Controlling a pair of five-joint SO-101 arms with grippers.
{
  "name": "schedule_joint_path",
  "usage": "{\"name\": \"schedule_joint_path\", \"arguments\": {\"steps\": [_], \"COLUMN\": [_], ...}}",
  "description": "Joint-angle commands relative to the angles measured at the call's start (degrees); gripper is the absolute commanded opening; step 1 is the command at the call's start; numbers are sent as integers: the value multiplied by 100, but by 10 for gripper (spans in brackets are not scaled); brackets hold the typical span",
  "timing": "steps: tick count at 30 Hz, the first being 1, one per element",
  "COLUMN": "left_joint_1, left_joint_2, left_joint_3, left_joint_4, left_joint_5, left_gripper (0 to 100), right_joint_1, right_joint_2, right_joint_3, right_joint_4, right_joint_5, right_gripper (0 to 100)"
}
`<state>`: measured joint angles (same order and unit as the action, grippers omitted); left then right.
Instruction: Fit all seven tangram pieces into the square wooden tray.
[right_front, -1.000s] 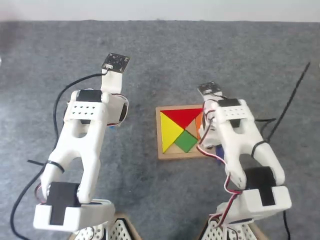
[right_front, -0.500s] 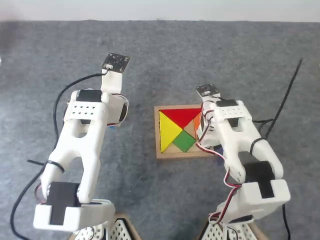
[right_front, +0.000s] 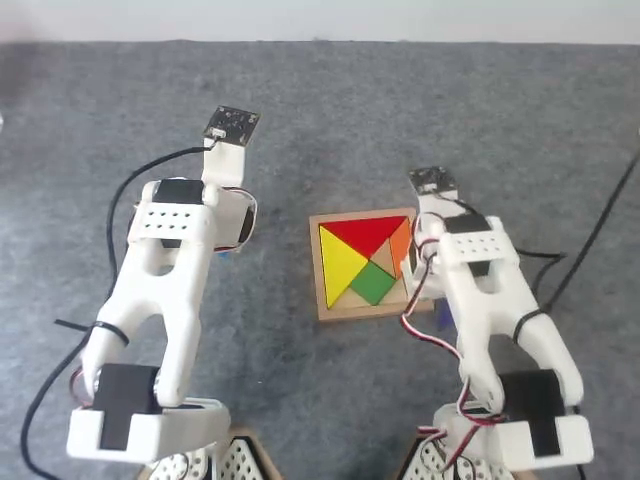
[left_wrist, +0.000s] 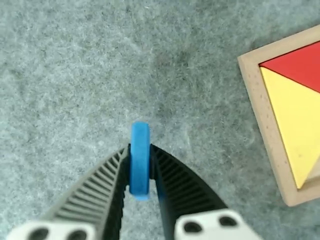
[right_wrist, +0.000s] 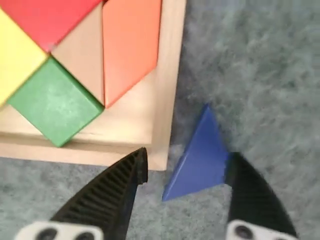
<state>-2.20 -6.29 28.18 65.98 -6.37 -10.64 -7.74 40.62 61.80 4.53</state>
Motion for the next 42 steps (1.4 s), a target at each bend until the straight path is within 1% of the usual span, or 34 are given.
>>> {"name": "schedule_joint_path", "arguments": {"steps": [1,6,10,22,28,42], "left_joint_1": [-53,-53,-53,-53,-53,-53], "left_joint_2": [-325,-325,-325,-325,-325,-316], "left_joint_3": [-13,-13,-13,-13,-13,-13], "left_joint_4": [-70,-62,-62,-79,-79,-70], "left_joint_5": [-53,-53,-53,-53,-53,-53], "left_gripper": [13,13,13,13,13,13], "right_joint_1": [75,409,646,664,1095,1068], "right_joint_2": [-163,303,356,356,338,400], "right_joint_3": [0,0,0,18,18,70], "right_joint_4": [-233,-382,-347,-101,-92,-154], "right_joint_5": [-185,-343,-422,-624,-598,-536], "right_gripper": [296,296,296,296,296,296]}}
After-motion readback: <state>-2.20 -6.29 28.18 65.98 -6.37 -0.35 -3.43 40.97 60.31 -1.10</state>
